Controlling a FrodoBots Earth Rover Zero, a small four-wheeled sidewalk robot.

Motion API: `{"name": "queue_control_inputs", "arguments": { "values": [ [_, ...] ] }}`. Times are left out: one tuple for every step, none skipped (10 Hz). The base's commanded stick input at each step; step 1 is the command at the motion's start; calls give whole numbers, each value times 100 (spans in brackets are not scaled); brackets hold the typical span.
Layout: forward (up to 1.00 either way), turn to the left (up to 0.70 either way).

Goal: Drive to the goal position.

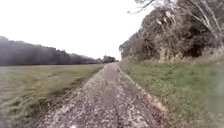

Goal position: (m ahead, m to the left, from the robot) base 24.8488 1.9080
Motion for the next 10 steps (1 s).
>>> {"name": "queue_control_inputs", "arguments": {
  "values": [
    [70, 0],
    [70, 0],
    [70, 0],
    [70, 0],
    [70, 0],
    [70, 0],
    [70, 0],
    [70, 0],
    [70, 0],
    [70, 0]
  ]
}}
